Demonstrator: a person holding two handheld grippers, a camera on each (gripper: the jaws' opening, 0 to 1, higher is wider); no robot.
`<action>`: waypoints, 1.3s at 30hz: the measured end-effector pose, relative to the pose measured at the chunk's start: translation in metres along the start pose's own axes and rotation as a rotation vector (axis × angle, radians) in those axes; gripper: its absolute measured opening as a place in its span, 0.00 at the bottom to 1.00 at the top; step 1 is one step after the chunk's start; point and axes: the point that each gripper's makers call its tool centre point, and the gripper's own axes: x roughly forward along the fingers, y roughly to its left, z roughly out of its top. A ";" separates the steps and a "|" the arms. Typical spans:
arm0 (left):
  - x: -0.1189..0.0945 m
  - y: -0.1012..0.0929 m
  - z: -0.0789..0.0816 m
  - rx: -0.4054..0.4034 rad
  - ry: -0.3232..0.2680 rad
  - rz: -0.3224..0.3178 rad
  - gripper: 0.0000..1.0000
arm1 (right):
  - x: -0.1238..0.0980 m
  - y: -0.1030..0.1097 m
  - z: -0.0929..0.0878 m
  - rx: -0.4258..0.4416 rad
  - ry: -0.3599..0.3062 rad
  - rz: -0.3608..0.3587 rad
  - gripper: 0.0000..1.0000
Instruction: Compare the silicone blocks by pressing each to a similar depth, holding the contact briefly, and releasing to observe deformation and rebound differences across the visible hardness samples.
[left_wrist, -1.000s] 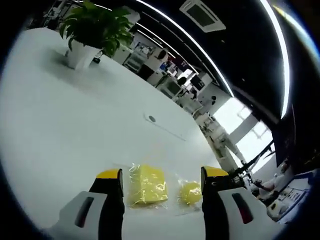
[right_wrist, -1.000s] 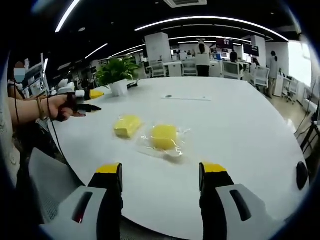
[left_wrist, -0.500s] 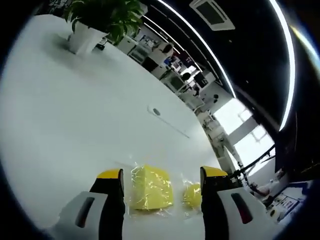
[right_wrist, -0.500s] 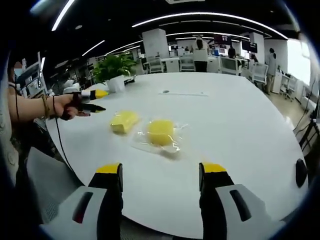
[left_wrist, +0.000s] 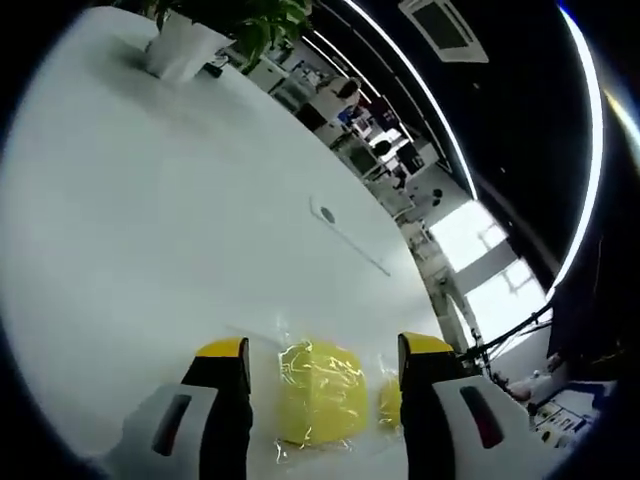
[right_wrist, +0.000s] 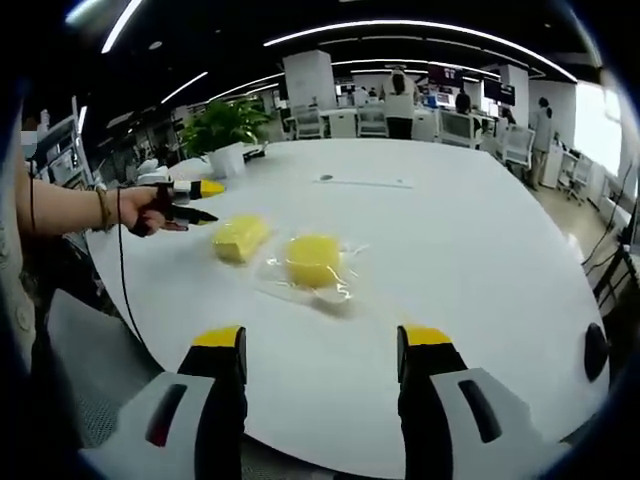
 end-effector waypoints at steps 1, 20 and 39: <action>0.003 0.001 0.000 -0.010 0.000 -0.007 0.57 | 0.000 0.000 0.000 0.001 0.000 0.000 0.56; 0.039 0.017 -0.011 -0.137 0.029 -0.029 0.40 | 0.002 -0.009 -0.005 0.000 0.039 -0.025 0.56; 0.047 0.020 -0.011 -0.144 0.009 -0.052 0.01 | 0.001 -0.010 -0.002 -0.026 0.042 -0.024 0.55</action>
